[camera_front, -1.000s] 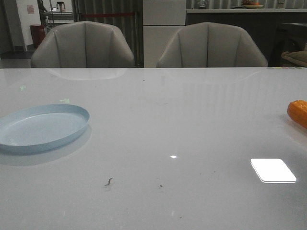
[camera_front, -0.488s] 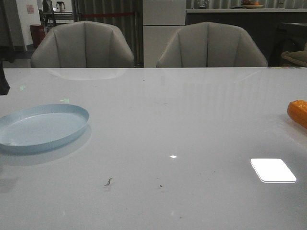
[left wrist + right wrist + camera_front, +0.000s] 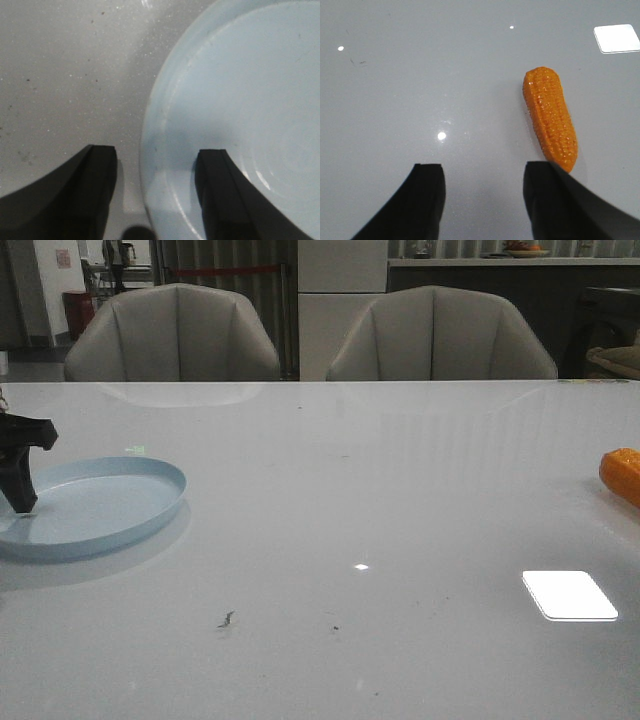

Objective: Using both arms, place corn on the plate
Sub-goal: 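Lower the left gripper onto the rim of the light blue plate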

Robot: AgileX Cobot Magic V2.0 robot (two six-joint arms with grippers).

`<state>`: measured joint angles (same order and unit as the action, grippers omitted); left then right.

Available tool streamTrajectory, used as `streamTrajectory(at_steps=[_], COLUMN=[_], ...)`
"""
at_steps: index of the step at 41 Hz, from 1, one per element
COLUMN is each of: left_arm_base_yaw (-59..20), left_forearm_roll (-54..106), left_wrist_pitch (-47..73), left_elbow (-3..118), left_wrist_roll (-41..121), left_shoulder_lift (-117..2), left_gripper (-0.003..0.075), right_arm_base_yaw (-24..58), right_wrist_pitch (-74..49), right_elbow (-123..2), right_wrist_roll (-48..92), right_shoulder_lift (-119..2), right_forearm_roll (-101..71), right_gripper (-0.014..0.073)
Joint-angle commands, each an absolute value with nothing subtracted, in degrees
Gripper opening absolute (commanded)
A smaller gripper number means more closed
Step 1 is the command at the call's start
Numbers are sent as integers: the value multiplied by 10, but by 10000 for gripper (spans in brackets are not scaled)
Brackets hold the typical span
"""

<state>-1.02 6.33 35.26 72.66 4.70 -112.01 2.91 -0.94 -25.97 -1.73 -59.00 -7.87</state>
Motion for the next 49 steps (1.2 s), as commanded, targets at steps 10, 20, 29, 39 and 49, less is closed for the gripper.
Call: streamTrajectory(at_steps=[10, 20, 29, 39, 49], left_arm_base_yaw=[-8, -8, -8, -8, -15], left_forearm_roll=[71, 72, 72, 103, 222], left_wrist_pitch=[347, 359, 390, 456, 487], left_elbow=[744, 745, 771, 822, 854], left_wrist_roll=[46, 47, 47, 62, 111], left_shoulder_lift=[-1112, -1124, -1124, -1124, -1124], left_gripper=[200, 94, 94, 94, 94], right_arm_base_yaw=[28, 28, 28, 28, 28], right_wrist_pitch=[39, 39, 38, 38, 38], right_elbow=[-279, -279, -279, -279, -279], right_wrist_roll=[-14, -14, -14, -14, -14], right_shoulder_lift=[-585, -585, -585, -585, -585], right_forearm_roll=[-79, -79, -79, -79, -79], right_gripper=[468, 468, 468, 468, 468])
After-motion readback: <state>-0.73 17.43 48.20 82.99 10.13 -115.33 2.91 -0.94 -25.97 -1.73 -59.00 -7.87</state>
